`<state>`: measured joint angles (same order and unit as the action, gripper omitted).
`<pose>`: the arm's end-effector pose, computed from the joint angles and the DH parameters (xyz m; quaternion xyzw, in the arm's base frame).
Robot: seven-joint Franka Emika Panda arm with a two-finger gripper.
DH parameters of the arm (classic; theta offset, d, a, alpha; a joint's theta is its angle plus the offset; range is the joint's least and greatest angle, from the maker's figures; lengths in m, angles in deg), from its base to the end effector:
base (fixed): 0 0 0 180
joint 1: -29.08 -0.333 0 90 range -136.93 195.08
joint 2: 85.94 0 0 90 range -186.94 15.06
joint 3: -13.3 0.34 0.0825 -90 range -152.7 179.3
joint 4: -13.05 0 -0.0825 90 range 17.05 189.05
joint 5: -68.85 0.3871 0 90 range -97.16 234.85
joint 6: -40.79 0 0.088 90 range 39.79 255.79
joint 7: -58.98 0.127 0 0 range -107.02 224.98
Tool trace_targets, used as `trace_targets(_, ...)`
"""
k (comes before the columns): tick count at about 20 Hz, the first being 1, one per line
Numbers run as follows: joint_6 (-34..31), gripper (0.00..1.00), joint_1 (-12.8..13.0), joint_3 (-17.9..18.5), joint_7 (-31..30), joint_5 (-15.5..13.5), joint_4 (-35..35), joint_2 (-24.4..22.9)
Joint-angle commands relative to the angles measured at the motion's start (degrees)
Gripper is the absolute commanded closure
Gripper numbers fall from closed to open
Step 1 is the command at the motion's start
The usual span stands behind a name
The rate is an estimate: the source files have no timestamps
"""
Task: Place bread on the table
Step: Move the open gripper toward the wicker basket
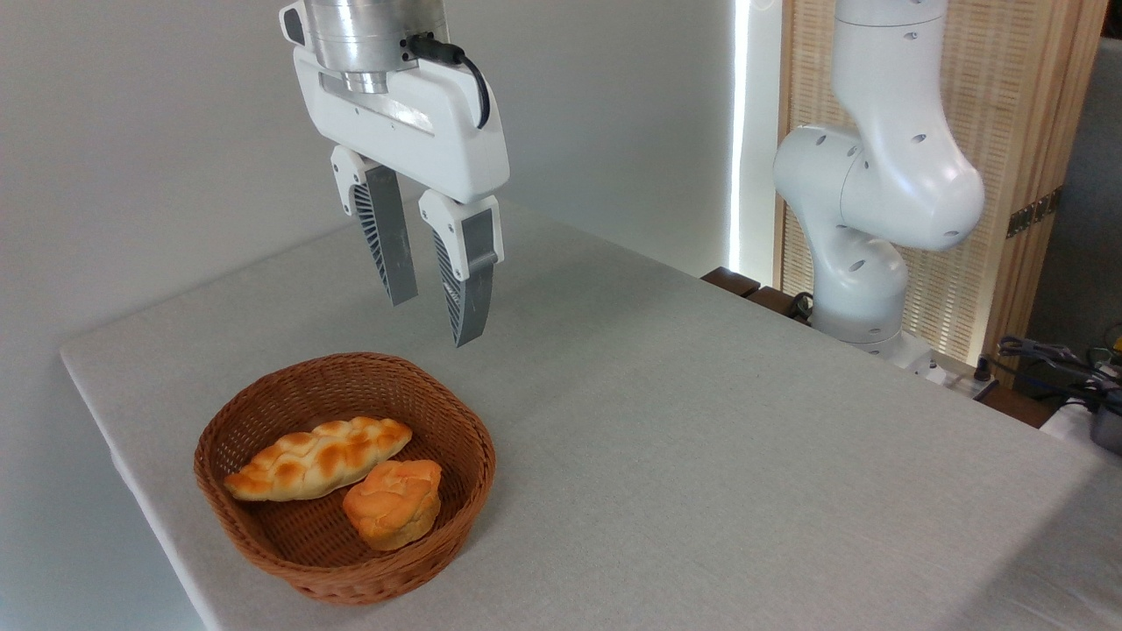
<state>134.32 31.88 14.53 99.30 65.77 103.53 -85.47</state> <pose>0.5669 -0.0221 0.6256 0.9337 -0.3563 0.0301 0.0178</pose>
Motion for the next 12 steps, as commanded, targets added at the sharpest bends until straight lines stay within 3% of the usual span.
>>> trace_targets(1,-1.33,0.00,0.45,0.44,-0.15,-0.26,-0.66,0.33)
trace_targets(12,-0.81,0.00,0.45,0.35,-0.06,-0.26,-0.66,0.24)
